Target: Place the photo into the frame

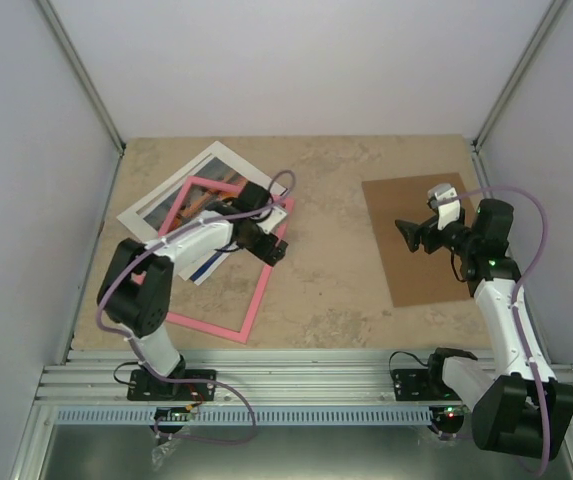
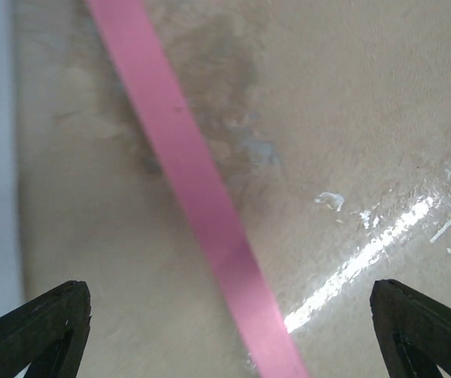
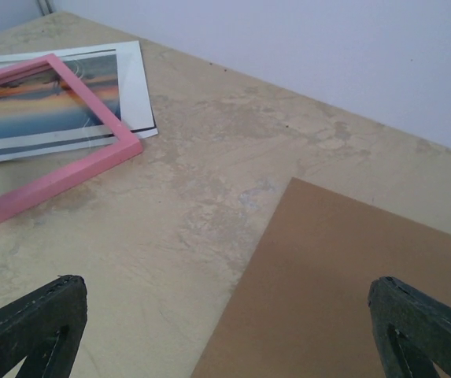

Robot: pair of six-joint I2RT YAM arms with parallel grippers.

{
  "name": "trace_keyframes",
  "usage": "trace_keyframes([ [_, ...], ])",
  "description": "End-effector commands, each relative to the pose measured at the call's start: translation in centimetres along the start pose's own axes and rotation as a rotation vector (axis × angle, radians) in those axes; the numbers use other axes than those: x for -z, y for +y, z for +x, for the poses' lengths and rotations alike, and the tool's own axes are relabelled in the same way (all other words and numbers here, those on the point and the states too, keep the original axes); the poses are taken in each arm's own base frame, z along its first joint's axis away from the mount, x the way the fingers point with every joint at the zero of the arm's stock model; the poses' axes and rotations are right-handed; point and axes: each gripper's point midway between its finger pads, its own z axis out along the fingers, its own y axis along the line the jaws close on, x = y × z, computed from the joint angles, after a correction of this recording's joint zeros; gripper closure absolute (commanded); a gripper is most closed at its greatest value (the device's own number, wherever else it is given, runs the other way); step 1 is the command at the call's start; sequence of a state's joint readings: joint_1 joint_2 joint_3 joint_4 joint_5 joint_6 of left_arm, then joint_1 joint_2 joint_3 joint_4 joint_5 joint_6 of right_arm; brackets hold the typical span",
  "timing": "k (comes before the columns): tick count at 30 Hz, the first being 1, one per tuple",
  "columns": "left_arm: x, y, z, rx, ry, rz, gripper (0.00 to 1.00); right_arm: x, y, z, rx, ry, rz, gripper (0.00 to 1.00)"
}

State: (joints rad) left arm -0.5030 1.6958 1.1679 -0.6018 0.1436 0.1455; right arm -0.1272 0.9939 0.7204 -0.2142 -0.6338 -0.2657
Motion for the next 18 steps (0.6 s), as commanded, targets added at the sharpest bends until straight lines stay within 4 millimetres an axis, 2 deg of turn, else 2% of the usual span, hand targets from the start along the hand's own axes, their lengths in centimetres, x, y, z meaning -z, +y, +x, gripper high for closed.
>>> trace_keyframes([
  [1,-2.8,-1.6,0.3,-0.010,0.044,-0.035,0.01,0.1,-0.3,-1.0,0.032,-0.029,0.014,0.02],
  [6,-5.3,-2.9,0.5,-0.019,0.090,-0.064,0.10,0.2,-0.3,-1.1,0.039,-0.034,0.019,0.02],
  [10,-6.7,-2.4,0.4,-0.002,0.108,-0.110,0.19,0.4,-0.4,-1.3,0.044,-0.040,0.027,0.02],
  [14,-7.4,-1.4,0.0,0.044,0.104,-0.172,0.34,0.4,-0.6,-1.3,0.050,-0.038,0.033,0.02],
  [18,-8.0,-0.5,0.0,0.076,0.121,-0.221,0.55,0.3,-0.6,-1.5,0.058,-0.037,0.025,0.02],
])
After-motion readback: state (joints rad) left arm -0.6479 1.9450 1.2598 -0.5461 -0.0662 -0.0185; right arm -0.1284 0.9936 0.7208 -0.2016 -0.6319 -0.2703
